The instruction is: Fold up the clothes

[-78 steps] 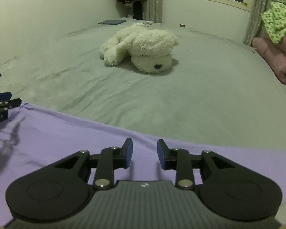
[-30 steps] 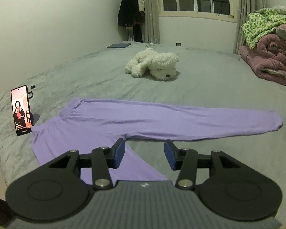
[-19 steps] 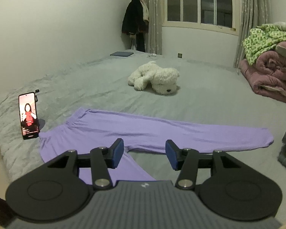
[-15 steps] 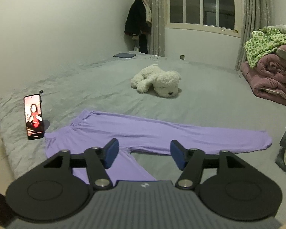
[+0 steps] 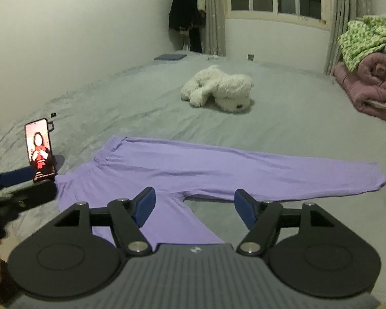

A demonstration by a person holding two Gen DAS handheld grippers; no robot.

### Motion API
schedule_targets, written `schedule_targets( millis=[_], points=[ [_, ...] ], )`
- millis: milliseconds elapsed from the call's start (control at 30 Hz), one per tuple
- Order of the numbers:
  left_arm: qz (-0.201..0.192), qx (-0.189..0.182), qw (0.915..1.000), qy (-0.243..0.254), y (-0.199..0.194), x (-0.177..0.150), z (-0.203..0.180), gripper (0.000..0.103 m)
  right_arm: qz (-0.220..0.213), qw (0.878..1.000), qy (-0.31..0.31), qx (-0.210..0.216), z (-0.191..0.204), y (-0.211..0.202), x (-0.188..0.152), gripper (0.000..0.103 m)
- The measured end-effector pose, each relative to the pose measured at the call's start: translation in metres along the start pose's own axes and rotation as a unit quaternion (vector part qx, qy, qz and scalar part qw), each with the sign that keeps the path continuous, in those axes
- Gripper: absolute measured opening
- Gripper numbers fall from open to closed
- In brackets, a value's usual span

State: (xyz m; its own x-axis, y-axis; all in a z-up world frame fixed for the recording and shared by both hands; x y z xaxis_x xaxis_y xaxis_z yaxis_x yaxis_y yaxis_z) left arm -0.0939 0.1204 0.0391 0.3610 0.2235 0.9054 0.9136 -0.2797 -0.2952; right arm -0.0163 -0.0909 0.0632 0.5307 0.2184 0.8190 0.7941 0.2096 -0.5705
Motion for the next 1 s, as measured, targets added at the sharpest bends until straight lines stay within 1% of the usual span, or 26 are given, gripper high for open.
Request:
schedule_targets(
  millis=[100,167,233,267,300,333,433,500,633,867,1000],
  points=[
    [0.009,0.012,0.9999,-0.003,0.023,-0.008,0.026,0.099,0.012,1.0,-0.009,0.005,0.01,0.028,0.006,0.072],
    [0.016,0.014,0.9998,0.004,0.037,-0.009,0.042,0.09,0.017,1.0,-0.015,0.009,0.017,0.047,0.01,0.072],
    [0.025,0.021,0.9994,0.012,0.048,-0.009,0.055,0.076,0.021,0.999,-0.024,0.013,0.024,0.068,0.015,0.072],
    [0.028,0.026,0.9991,0.015,0.053,-0.008,0.061,0.073,0.022,0.999,-0.03,0.015,0.029,0.078,0.017,0.072],
    [0.028,0.03,0.999,0.02,0.056,-0.008,0.066,0.065,0.023,0.999,-0.036,0.018,0.033,0.087,0.019,0.072],
    [0.029,0.035,0.9987,0.025,0.06,-0.009,0.071,0.054,0.023,0.999,-0.042,0.02,0.037,0.096,0.022,0.072],
    [0.046,0.044,0.9973,0.037,0.069,-0.013,0.085,0.036,0.025,0.997,-0.063,0.032,0.05,0.123,0.03,0.072],
    [0.056,0.052,0.9963,0.039,0.071,-0.016,0.094,0.032,0.026,0.996,-0.076,0.04,0.057,0.138,0.036,0.072],
    [0.067,0.074,0.9944,0.034,0.074,-0.02,0.11,0.028,0.029,0.994,-0.096,0.046,0.069,0.168,0.044,0.072],
    [0.096,0.089,0.9913,-0.012,0.078,-0.028,0.134,0.026,0.035,0.992,-0.115,0.042,0.083,0.215,0.058,0.072],
    [0.103,0.094,0.9901,-0.014,0.078,-0.029,0.135,0.026,0.04,0.991,-0.126,0.032,0.087,0.235,0.064,0.069]
  ],
)
Point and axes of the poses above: each gripper's, at about its wrist camera, not at the fingertips, and y roughly the way its jaws point, z to its left, x to its top, the point moved 2 cm from there along y, roughly the way its jaws point, and after that the axes turned 13 degrees about -x, right-handed, at the moved point
